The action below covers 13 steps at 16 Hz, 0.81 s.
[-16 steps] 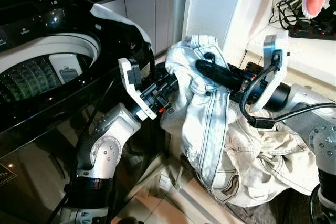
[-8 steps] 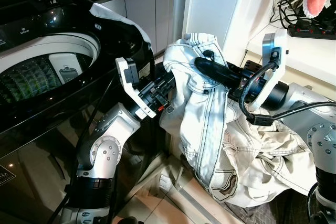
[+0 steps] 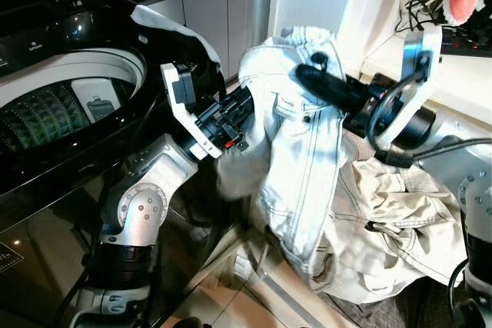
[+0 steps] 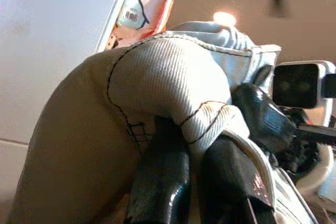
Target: Clothes washing
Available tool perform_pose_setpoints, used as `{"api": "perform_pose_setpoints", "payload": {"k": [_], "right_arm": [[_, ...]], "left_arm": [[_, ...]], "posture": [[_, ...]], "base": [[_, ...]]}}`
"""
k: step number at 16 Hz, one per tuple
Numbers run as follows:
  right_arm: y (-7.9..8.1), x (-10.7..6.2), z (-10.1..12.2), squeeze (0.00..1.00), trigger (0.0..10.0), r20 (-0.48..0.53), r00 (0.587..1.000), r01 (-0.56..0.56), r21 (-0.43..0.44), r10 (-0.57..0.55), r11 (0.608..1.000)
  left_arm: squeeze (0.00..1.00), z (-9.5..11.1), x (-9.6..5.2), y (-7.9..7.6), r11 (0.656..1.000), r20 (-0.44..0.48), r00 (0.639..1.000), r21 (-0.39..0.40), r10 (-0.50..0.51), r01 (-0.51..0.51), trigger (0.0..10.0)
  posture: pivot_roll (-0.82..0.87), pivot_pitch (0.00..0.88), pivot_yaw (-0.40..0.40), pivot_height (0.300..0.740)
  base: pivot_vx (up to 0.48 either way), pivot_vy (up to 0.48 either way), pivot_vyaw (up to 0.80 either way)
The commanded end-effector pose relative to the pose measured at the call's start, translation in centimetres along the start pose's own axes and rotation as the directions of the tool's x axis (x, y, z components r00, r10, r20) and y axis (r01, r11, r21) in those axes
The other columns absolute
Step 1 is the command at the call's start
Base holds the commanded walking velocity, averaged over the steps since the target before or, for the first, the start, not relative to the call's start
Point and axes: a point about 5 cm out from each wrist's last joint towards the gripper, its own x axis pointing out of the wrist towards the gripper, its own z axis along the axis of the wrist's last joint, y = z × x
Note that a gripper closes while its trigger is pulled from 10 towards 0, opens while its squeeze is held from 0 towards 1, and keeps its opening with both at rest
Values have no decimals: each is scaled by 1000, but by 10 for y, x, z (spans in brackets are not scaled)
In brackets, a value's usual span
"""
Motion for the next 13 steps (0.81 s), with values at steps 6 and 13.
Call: {"api": "perform_pose_setpoints", "payload": {"k": [6, 13], "right_arm": [[-20, -21, 2, 1000, 10000, -8, 982, 187, -14, -187, 982], [-20, -22, 23, 0, 10000, -7, 972, 230, -156, -234, 960]], "left_arm": [[0, 53, -12, 8, 987, 231, 971, 132, 64, -96, 0], [0, 148, 5, 43, 562, 413, 835, 617, 364, -551, 0]], "posture": [[-20, 0, 14, 740], [-10, 0, 17, 740]], "base": [[0, 0, 0], [0, 0, 0]]}}
